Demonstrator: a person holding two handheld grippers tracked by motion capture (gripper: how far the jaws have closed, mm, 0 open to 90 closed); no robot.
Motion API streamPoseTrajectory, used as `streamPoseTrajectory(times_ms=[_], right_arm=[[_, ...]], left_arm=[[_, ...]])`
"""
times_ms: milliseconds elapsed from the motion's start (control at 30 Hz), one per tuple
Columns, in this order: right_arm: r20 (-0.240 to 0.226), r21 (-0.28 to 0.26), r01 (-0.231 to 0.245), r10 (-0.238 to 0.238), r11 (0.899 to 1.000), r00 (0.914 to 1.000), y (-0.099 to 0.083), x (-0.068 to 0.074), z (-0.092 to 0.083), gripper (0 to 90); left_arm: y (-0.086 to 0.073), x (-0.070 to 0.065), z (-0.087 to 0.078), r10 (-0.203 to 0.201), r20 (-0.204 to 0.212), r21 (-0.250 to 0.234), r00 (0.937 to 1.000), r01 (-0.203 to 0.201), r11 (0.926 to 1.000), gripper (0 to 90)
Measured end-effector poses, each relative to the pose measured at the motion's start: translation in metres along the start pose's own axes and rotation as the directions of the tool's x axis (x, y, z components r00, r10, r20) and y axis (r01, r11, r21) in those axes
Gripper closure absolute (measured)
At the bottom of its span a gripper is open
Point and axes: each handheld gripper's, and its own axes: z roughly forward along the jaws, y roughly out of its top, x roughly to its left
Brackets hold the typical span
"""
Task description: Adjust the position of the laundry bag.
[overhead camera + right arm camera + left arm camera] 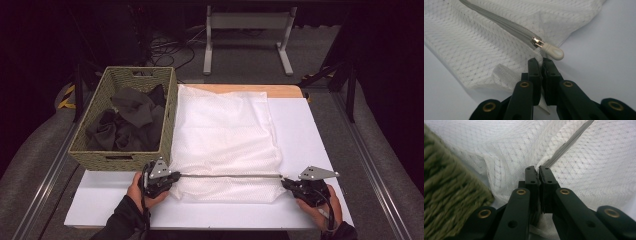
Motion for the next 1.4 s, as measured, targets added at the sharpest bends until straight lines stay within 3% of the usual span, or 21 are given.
streamPoseTrajectory(times_ms=[233, 333, 400, 433, 533, 600, 733, 767, 900, 1067, 1133, 1233, 1300, 1367, 1400], right_arm=[[0.024, -0.011, -0.019, 0.019, 1.000, 0.9995, 0.003, -0.009, 0.002, 85.9], [0.029, -0.006, 0.011, -0.011, 1.000, 0.9995, 0.002, -0.004, -0.001, 85.7], [0.028, -0.013, 0.028, -0.028, 1.000, 0.9992, 0.003, -0.001, -0.003, 85.6], [0.029, -0.016, 0.033, -0.032, 0.999, 0.9991, 0.003, 0.001, -0.004, 85.6], [0.034, -0.014, 0.061, -0.061, 0.998, 0.9976, 0.004, 0.008, -0.006, 85.6], [0.040, -0.016, 0.082, -0.081, 0.997, 0.9959, 0.004, 0.012, -0.008, 85.7], [0.044, -0.015, 0.102, -0.101, 0.995, 0.9940, 0.006, 0.016, -0.009, 85.5], [0.041, -0.013, 0.108, -0.107, 0.994, 0.9934, 0.007, 0.017, -0.009, 85.5], [0.034, -0.010, 0.124, -0.123, 0.992, 0.9918, 0.007, 0.020, -0.007, 85.0], [0.027, -0.009, 0.135, -0.134, 0.991, 0.9906, 0.006, 0.021, -0.008, 84.9], [0.026, -0.013, 0.141, -0.140, 0.990, 0.9898, 0.006, 0.021, -0.009, 84.9], [0.031, -0.015, 0.145, -0.144, 0.989, 0.9890, 0.006, 0.022, -0.011, 84.4], [0.030, -0.017, 0.146, -0.145, 0.989, 0.9889, 0.005, 0.022, -0.012, 84.3], [0.024, -0.024, 0.137, -0.137, 0.990, 0.9903, 0.005, 0.021, -0.012, 85.1], [0.019, -0.029, 0.138, -0.138, 0.990, 0.9903, 0.005, 0.021, -0.013, 85.9]], left_arm=[[0.008, 0.001, 0.006, 0.022, 0.012, -0.004, 0.9997, -0.022, 0.9997, 85.1], [0.009, -0.008, -0.004, 0.065, 0.070, -0.049, 0.9954, -0.062, 0.9969, 71.9], [0.015, -0.014, -0.010, 0.080, 0.070, -0.072, 0.9944, -0.075, 0.9946, 64.8], [0.022, -0.018, -0.014, 0.091, 0.068, -0.094, 0.9936, -0.084, 0.9920, 60.9], [0.040, -0.027, -0.016, 0.103, 0.127, -0.142, 0.9865, -0.085, 0.9861, 50.9], [0.063, -0.043, -0.008, 0.140, 0.145, -0.163, 0.9796, -0.115, 0.9798, 42.4], [0.101, -0.073, 0.020, 0.228, 0.207, -0.181, 0.9515, -0.191, 0.9647, 41.0], [0.114, -0.081, 0.031, 0.257, 0.229, -0.181, 0.9391, -0.218, 0.9591, 43.4], [0.143, -0.105, 0.073, 0.292, 0.309, -0.182, 0.9051, -0.245, 0.9523, 56.4], [0.159, -0.124, 0.109, 0.314, 0.362, -0.146, 0.8781, -0.279, 0.9492, 63.3], [0.162, -0.129, 0.118, 0.331, 0.344, -0.124, 0.8786, -0.307, 0.9437, 69.8], [0.163, -0.129, 0.128, 0.319, 0.364, -0.107, 0.8751, -0.301, 0.9476, 80.2], [0.163, -0.128, 0.130, 0.320, 0.369, -0.107, 0.8726, -0.303, 0.9471, 81.5], [0.162, -0.128, 0.135, 0.314, 0.375, -0.075, 0.8725, -0.309, 0.9482, 85.1], [0.161, -0.129, 0.138, 0.311, 0.370, -0.061, 0.8755, -0.311, 0.9485, 85.3]])
